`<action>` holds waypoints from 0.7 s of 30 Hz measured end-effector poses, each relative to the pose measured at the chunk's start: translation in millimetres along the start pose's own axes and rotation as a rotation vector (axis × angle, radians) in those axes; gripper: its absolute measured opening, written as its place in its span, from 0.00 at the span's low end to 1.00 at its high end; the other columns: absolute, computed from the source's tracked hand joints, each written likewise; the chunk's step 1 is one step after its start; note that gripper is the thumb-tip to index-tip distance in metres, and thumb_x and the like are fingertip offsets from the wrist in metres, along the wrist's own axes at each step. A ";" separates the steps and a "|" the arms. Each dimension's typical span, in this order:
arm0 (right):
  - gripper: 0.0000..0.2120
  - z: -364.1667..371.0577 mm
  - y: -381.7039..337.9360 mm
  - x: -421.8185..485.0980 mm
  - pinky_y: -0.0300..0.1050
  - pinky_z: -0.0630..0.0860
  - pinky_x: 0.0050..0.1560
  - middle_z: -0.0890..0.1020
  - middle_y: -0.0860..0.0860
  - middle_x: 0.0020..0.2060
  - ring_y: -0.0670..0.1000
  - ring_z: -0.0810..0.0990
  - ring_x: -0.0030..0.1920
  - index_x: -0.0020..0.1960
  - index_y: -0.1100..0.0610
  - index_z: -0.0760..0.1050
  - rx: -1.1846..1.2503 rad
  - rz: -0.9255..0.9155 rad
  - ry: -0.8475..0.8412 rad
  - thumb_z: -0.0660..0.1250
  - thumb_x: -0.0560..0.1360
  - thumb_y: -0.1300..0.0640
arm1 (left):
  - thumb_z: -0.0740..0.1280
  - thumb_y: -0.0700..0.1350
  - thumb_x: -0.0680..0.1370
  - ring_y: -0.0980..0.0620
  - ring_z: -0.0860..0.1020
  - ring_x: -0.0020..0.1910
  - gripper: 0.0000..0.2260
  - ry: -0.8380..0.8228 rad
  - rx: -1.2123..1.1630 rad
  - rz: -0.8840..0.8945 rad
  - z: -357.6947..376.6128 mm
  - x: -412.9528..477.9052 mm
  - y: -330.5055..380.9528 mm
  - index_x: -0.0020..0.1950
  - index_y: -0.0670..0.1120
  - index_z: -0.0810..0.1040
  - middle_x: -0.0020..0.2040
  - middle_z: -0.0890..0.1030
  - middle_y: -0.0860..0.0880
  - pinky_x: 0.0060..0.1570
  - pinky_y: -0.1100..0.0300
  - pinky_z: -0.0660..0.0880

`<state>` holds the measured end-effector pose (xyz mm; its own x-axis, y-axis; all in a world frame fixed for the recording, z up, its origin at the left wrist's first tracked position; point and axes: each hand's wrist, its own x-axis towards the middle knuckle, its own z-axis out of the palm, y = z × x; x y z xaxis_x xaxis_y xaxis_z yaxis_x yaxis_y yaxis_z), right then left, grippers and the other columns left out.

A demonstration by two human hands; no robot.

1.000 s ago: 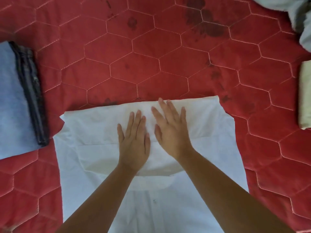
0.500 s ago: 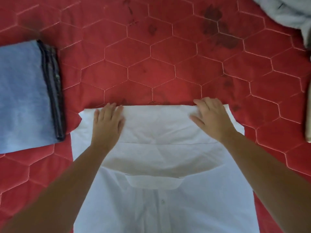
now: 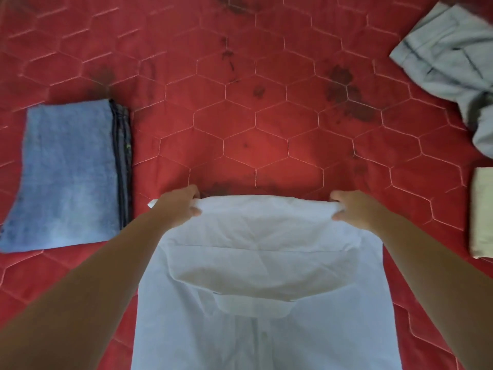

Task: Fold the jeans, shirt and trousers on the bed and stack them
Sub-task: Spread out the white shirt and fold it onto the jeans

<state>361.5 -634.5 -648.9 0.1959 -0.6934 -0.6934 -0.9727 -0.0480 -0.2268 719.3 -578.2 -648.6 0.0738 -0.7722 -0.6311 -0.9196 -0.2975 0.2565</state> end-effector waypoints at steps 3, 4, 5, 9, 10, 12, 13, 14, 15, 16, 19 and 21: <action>0.05 -11.8 -2.2 -8.4 0.44 0.66 0.37 0.77 0.52 0.38 0.54 0.76 0.39 0.45 0.54 0.72 0.055 0.008 0.114 0.66 0.70 0.60 | 0.66 0.44 0.75 0.45 0.75 0.53 0.11 0.051 0.012 0.031 -10.9 -3.9 3.9 0.56 0.43 0.75 0.53 0.78 0.45 0.47 0.57 0.68; 0.04 -17.1 -4.8 -9.0 0.44 0.66 0.37 0.76 0.51 0.38 0.54 0.76 0.40 0.45 0.54 0.72 0.050 0.005 0.146 0.65 0.71 0.60 | 0.66 0.44 0.76 0.45 0.75 0.53 0.10 0.085 0.024 0.033 -17.2 -4.9 6.3 0.56 0.42 0.75 0.53 0.78 0.45 0.47 0.57 0.67; 0.04 -24.1 -7.9 -8.7 0.44 0.65 0.38 0.76 0.50 0.39 0.55 0.77 0.42 0.46 0.55 0.73 0.038 -0.003 0.181 0.65 0.72 0.60 | 0.66 0.44 0.76 0.44 0.75 0.53 0.11 0.121 0.033 0.037 -25.0 -5.4 8.4 0.56 0.42 0.75 0.54 0.78 0.45 0.47 0.57 0.66; 0.08 -62.4 -18.7 -3.0 0.47 0.69 0.45 0.79 0.54 0.47 0.59 0.77 0.49 0.52 0.58 0.75 -0.013 -0.062 0.379 0.65 0.73 0.59 | 0.67 0.44 0.76 0.41 0.75 0.54 0.13 0.284 0.028 0.073 -64.2 -2.8 14.5 0.58 0.40 0.76 0.55 0.78 0.41 0.53 0.53 0.68; 0.09 -72.1 -20.7 -2.4 0.49 0.70 0.48 0.80 0.56 0.49 0.60 0.78 0.50 0.53 0.59 0.75 -0.012 -0.076 0.428 0.65 0.73 0.60 | 0.67 0.44 0.76 0.40 0.75 0.53 0.13 0.326 0.028 0.090 -74.8 -1.6 17.1 0.57 0.40 0.76 0.54 0.78 0.41 0.53 0.52 0.68; 0.10 -90.0 -24.7 -3.4 0.52 0.71 0.51 0.80 0.58 0.50 0.61 0.77 0.50 0.54 0.61 0.75 -0.008 -0.107 0.522 0.66 0.73 0.61 | 0.67 0.43 0.75 0.39 0.75 0.52 0.12 0.402 0.036 0.126 -93.8 -1.5 23.3 0.56 0.38 0.77 0.52 0.78 0.39 0.52 0.52 0.68; 0.09 -97.4 -26.4 -5.1 0.53 0.71 0.51 0.80 0.58 0.49 0.61 0.78 0.50 0.53 0.61 0.76 -0.011 -0.125 0.569 0.66 0.73 0.61 | 0.68 0.42 0.75 0.38 0.76 0.51 0.12 0.441 0.045 0.150 -101.3 -3.1 25.9 0.55 0.37 0.78 0.51 0.78 0.38 0.51 0.51 0.68; 0.09 -104.0 -27.7 -7.6 0.53 0.71 0.50 0.80 0.58 0.48 0.61 0.78 0.49 0.52 0.62 0.76 -0.018 -0.143 0.614 0.66 0.73 0.61 | 0.69 0.41 0.74 0.38 0.76 0.49 0.11 0.486 0.053 0.184 -107.1 -4.7 27.2 0.53 0.37 0.78 0.49 0.79 0.38 0.50 0.50 0.69; 0.08 -109.2 -28.3 -10.8 0.53 0.70 0.50 0.80 0.58 0.47 0.61 0.78 0.49 0.51 0.62 0.76 -0.025 -0.158 0.656 0.67 0.73 0.62 | 0.69 0.41 0.73 0.37 0.76 0.47 0.10 0.529 0.056 0.218 -112.2 -7.4 27.9 0.51 0.36 0.79 0.47 0.79 0.38 0.49 0.49 0.70; 0.08 -113.2 -28.4 -15.0 0.53 0.70 0.50 0.80 0.58 0.46 0.61 0.78 0.48 0.51 0.62 0.76 -0.032 -0.171 0.691 0.67 0.72 0.62 | 0.70 0.40 0.73 0.37 0.77 0.45 0.09 0.567 0.056 0.252 -116.1 -11.0 27.7 0.49 0.36 0.79 0.44 0.79 0.37 0.47 0.48 0.71; 0.07 -117.9 -27.5 -34.0 0.54 0.71 0.48 0.81 0.59 0.43 0.62 0.78 0.45 0.48 0.63 0.77 -0.046 -0.218 0.791 0.69 0.71 0.64 | 0.72 0.37 0.70 0.38 0.77 0.38 0.07 0.647 0.085 0.359 -121.9 -28.2 25.6 0.44 0.35 0.80 0.39 0.79 0.38 0.42 0.48 0.72; 0.06 -114.9 -26.9 -51.4 0.56 0.73 0.44 0.80 0.59 0.38 0.62 0.78 0.40 0.45 0.64 0.77 -0.055 -0.269 0.853 0.71 0.69 0.66 | 0.74 0.35 0.67 0.39 0.78 0.35 0.07 0.701 0.123 0.440 -120.1 -45.0 23.1 0.41 0.35 0.79 0.36 0.78 0.39 0.38 0.49 0.73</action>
<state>363.4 -680.1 -528.5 0.2806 -0.9513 0.1279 -0.9162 -0.3052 -0.2596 741.1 -617.7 -526.4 -0.1160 -0.9860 0.1196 -0.9532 0.1444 0.2657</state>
